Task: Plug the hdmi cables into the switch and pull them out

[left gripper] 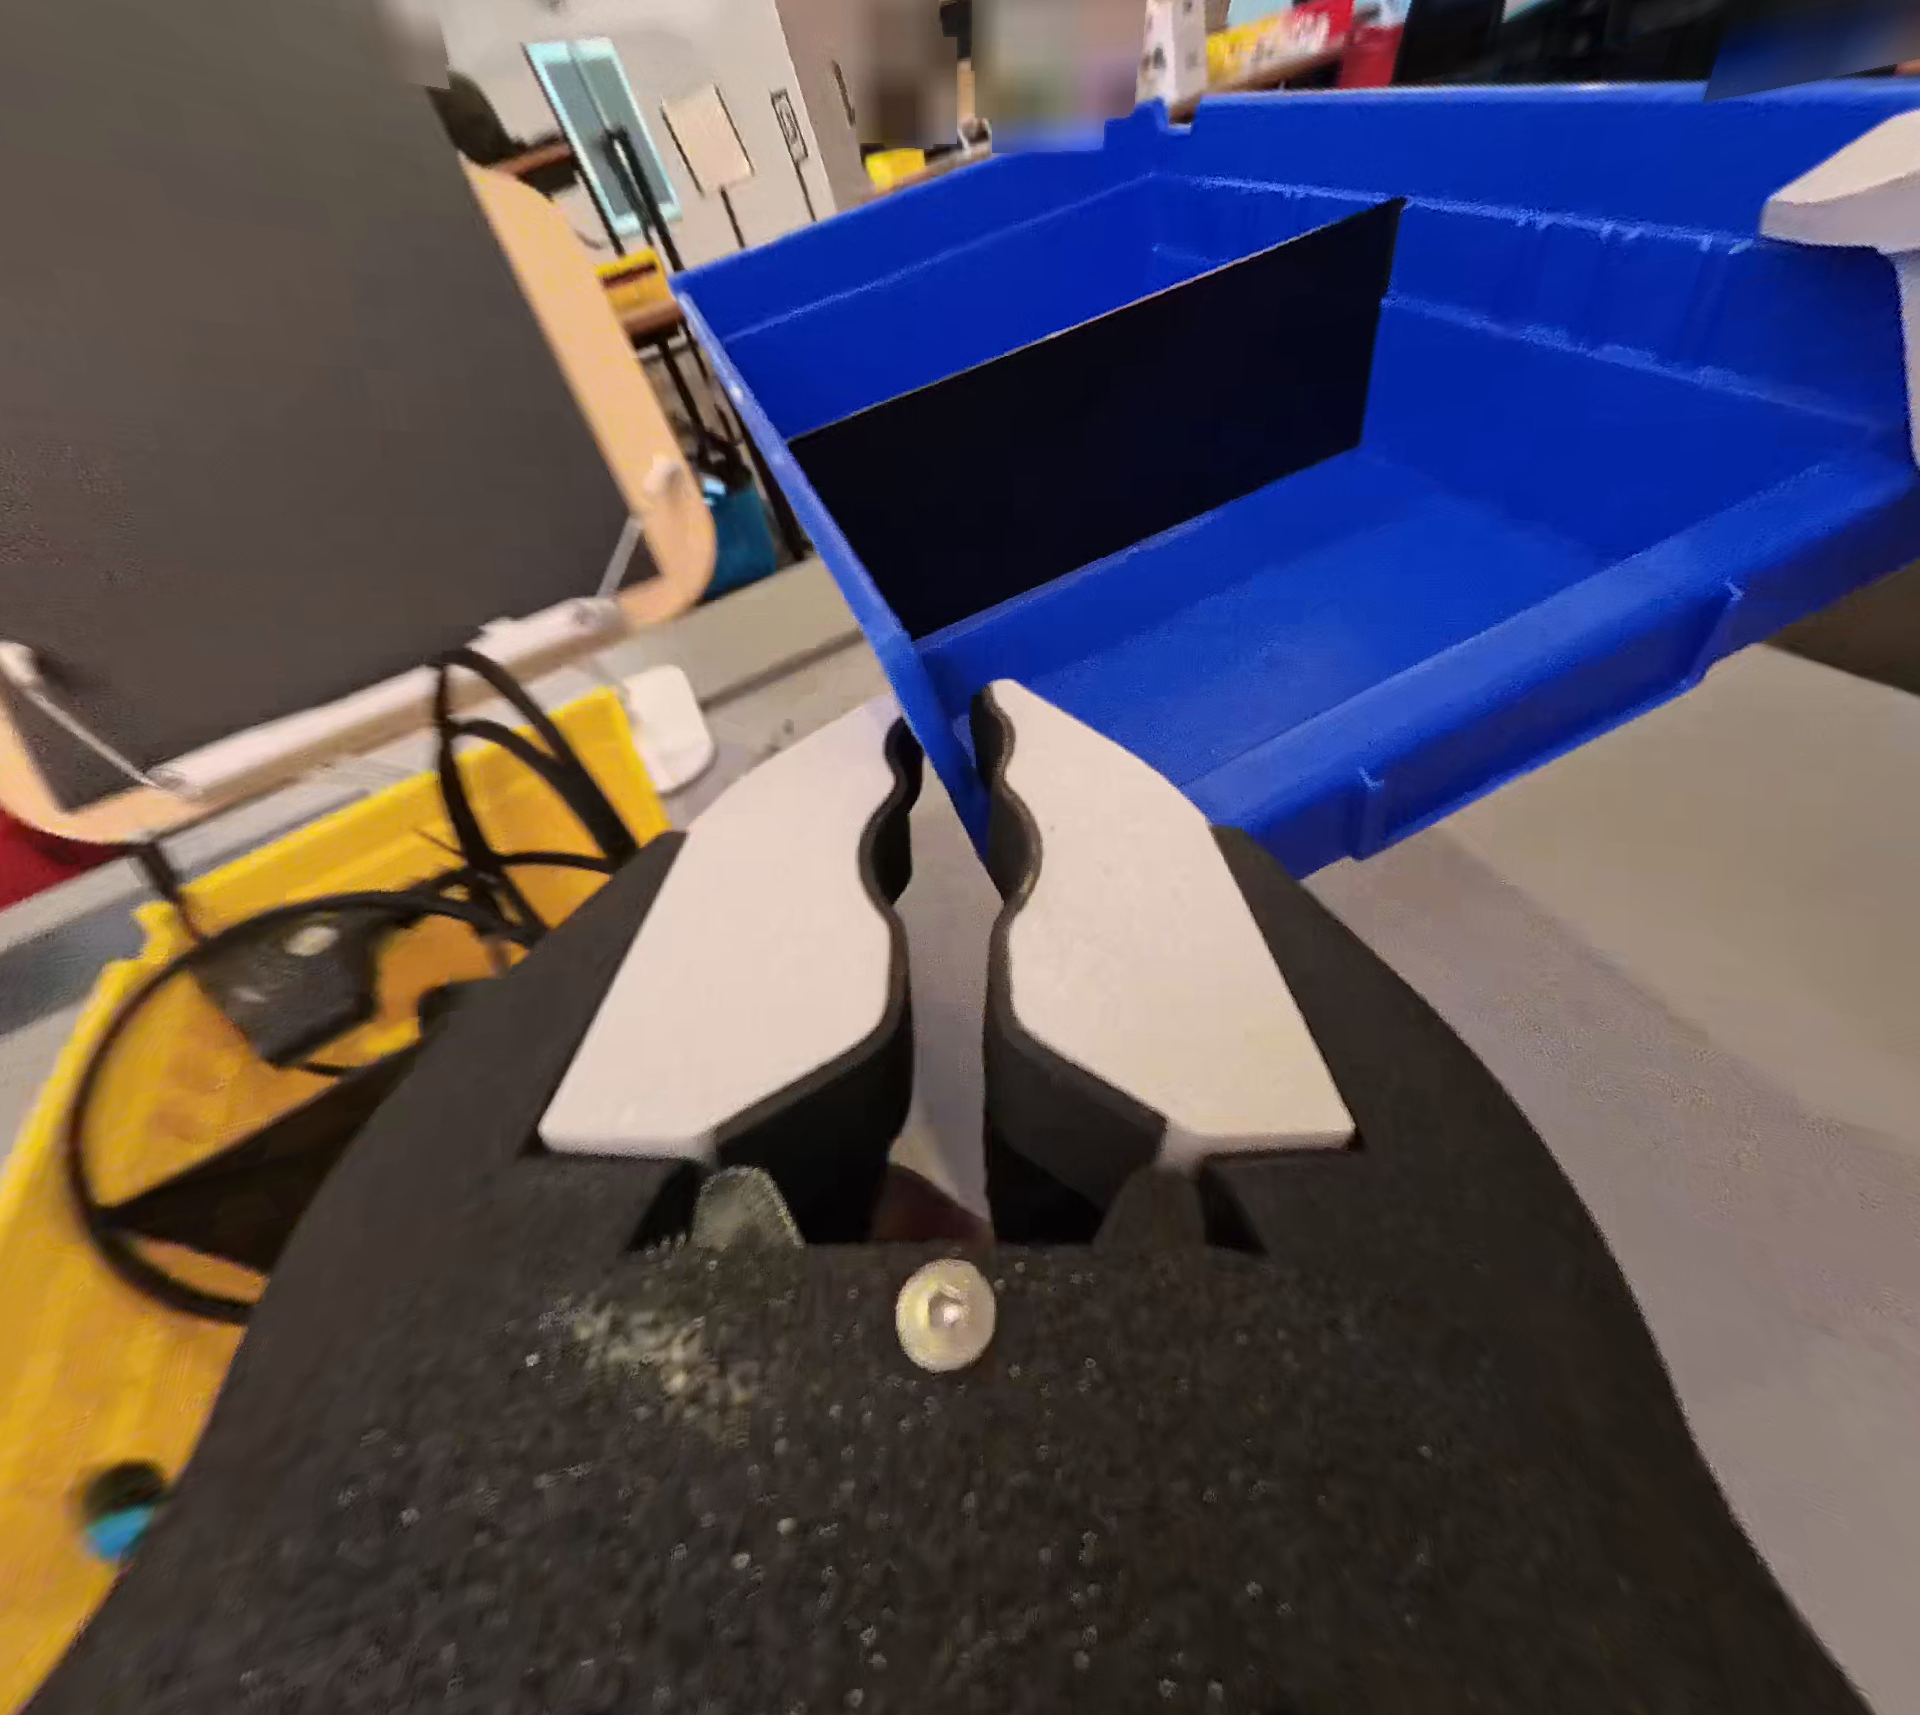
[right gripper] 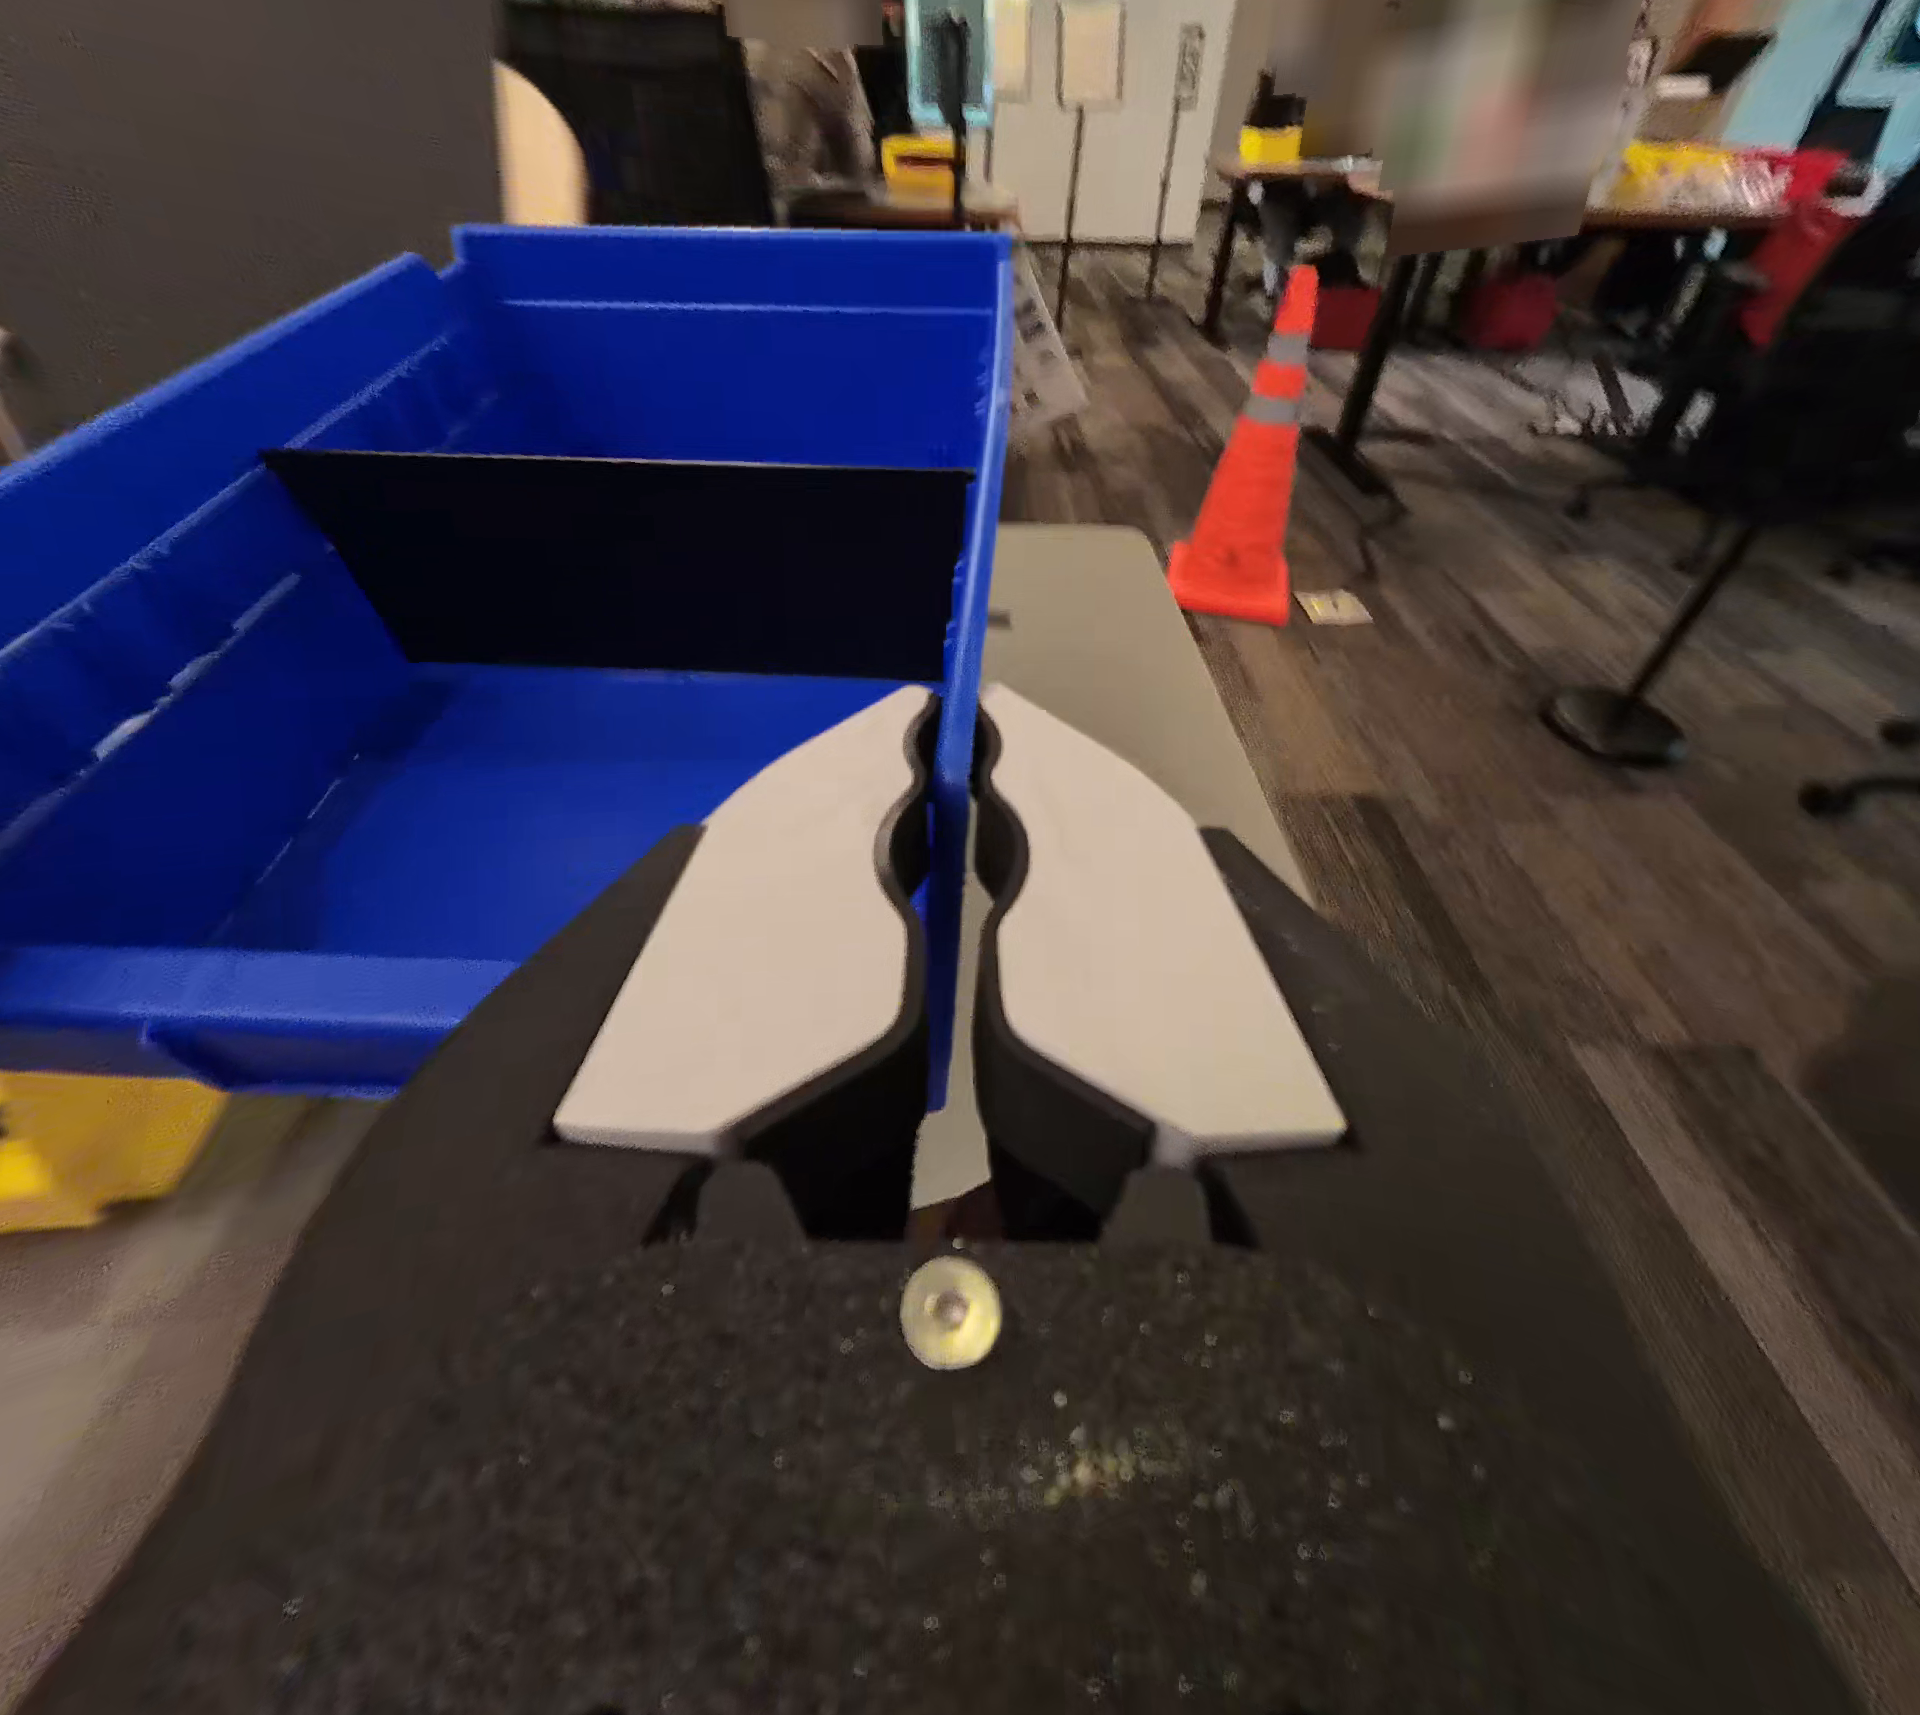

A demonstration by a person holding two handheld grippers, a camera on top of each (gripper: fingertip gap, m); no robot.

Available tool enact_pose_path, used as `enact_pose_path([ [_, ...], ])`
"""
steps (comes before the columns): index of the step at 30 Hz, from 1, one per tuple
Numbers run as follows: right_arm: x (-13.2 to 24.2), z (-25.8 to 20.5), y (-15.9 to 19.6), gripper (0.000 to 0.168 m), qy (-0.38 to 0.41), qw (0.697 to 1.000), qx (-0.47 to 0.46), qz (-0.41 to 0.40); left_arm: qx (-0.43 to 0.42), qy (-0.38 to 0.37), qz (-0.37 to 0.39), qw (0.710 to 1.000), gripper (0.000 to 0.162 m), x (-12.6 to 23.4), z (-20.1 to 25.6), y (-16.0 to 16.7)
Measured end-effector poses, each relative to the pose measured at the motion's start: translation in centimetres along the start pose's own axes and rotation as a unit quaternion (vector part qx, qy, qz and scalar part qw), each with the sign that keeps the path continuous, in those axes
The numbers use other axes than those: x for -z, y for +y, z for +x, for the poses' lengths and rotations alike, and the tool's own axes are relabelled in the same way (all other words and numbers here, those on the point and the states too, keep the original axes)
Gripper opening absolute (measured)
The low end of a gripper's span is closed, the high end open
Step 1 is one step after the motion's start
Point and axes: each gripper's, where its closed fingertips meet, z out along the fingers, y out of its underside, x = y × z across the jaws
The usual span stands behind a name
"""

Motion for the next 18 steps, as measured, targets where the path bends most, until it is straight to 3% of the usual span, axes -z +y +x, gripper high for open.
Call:
enact_pose_path([
  [6, -2.4, 4.7, 8.8, 0.002, -0.013, 0.999, -0.040, -0.025, -0.017, 0.006, -0.034, 0.999, 0.009, -3.3, 5.0, 5.9],
  [12, -4.5, 4.6, 13.6, 0.002, -0.031, 0.994, -0.026, -0.100, 0.019, 0.063, -0.093, 0.993, 0.012, -4.6, 6.3, 10.9],
  [18, -4.6, 4.9, 14.3, 0.004, -0.004, 0.993, -0.032, -0.115, 0.073, 0.140, -0.107, 0.982, 0.017, -3.2, 7.0, 10.1],
])
